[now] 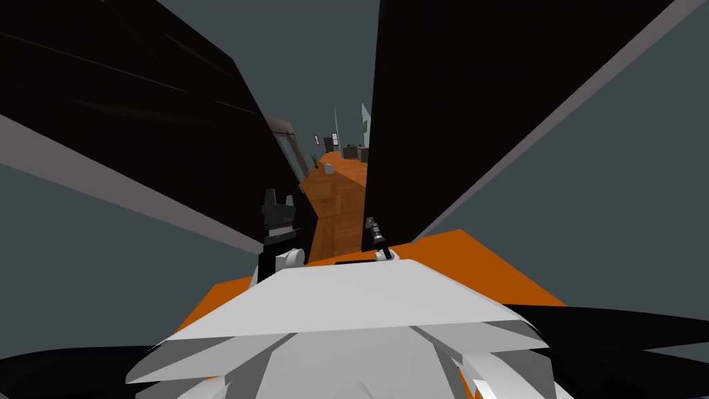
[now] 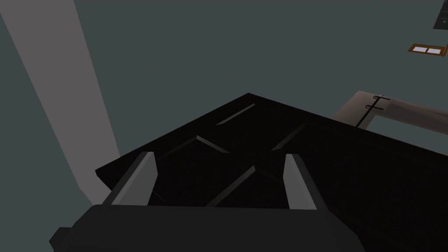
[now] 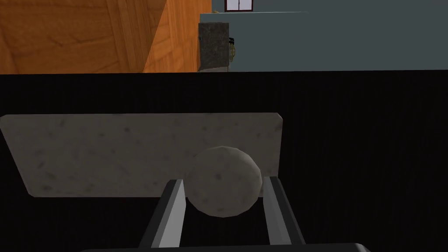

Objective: Push the door open

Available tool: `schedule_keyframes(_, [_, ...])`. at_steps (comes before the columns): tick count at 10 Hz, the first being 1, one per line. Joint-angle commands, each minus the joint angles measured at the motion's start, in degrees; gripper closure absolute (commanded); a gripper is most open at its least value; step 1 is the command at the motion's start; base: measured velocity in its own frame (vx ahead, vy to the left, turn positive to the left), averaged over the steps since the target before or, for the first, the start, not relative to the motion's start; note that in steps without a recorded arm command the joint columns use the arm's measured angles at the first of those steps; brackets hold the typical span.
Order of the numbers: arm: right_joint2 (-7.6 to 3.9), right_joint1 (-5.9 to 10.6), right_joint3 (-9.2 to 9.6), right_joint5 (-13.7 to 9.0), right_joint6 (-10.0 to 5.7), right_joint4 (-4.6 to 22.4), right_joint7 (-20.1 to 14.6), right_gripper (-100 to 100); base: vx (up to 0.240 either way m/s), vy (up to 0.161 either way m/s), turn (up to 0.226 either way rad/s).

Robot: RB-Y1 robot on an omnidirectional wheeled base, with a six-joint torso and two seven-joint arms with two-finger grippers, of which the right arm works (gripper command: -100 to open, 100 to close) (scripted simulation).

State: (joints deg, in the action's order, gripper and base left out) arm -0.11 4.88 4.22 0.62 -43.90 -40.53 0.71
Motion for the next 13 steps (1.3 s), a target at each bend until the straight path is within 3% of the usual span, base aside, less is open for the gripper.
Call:
schedule_keyframes(1, [-0.87,0.1,-0.86,-0.38,0.04,-0.81,0.27,100,0.132,0.048,-0.018])
schedule_keyframes(5, [-2.47,0.24,-2.83,-1.41,0.0,-0.66,0.87,100,0.187,0.061,-0.068])
schedule_keyframes(6, [-2.44,0.88,-2.39,-1.36,-0.16,0.23,0.56,-100,-0.022,0.044,-0.032])
schedule_keyframes(9, [-2.33,0.79,-2.26,-1.47,-0.07,-0.01,0.36,-100,-0.189,0.014,-0.02])
schedule_keyframes(13, [-0.12,0.57,-1.95,-1.73,0.16,-0.61,-0.13,-100,-0.223,0.046,-0.034])
